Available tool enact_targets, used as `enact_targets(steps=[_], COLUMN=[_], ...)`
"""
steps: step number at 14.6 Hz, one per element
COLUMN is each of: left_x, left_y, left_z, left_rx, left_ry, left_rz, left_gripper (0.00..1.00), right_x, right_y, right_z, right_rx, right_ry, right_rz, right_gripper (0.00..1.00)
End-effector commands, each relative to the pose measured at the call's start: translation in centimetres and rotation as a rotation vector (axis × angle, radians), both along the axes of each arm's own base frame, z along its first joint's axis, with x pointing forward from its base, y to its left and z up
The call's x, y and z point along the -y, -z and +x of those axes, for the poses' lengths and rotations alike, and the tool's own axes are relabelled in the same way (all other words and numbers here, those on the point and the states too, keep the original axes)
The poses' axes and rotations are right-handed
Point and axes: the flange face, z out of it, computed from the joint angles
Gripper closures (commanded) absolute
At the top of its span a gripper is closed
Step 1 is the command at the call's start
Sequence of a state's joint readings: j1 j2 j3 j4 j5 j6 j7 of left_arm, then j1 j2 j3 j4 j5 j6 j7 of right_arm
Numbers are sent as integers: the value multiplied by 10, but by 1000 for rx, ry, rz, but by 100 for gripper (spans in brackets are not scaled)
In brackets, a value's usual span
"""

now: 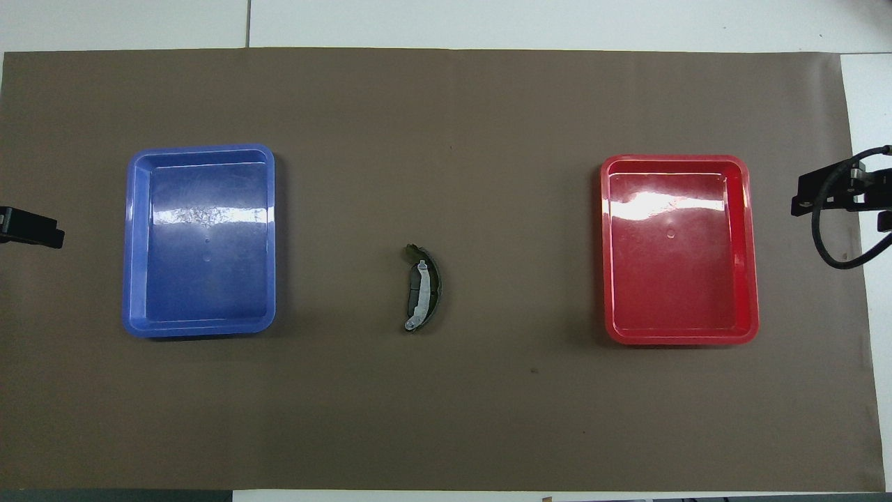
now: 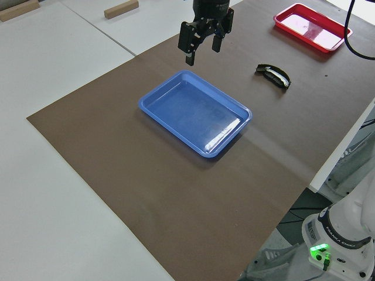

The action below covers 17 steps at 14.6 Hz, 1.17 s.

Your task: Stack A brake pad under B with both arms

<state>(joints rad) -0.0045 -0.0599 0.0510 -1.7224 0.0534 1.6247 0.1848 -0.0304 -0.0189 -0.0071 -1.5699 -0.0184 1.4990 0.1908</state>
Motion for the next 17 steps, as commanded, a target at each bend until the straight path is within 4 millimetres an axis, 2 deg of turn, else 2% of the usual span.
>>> enact_targets(steps=[1, 7, 10, 12, 17], left_x=[-3, -3, -3, -3, -3], left_y=[-2, -3, -3, -2, -2], left_z=[-1, -1, -1, -1, -1], left_rx=[-5, -4, -4, -5, -5], left_ry=[-13, -14, -14, -13, -13], left_rz=[15, 13, 13, 15, 15], left_gripper=[0, 0, 0, 0, 0], right_x=[2, -5, -7, -6, -6], right_y=[-1, -2, -4, -5, -5], right_z=[-4, -3, 4, 5, 3], right_rx=[-4, -1, 39, 42, 29], right_ry=[-21, -73, -94, -152, -149], right_rz=[18, 9, -11, -12, -4], right_gripper=[0, 0, 0, 0, 0])
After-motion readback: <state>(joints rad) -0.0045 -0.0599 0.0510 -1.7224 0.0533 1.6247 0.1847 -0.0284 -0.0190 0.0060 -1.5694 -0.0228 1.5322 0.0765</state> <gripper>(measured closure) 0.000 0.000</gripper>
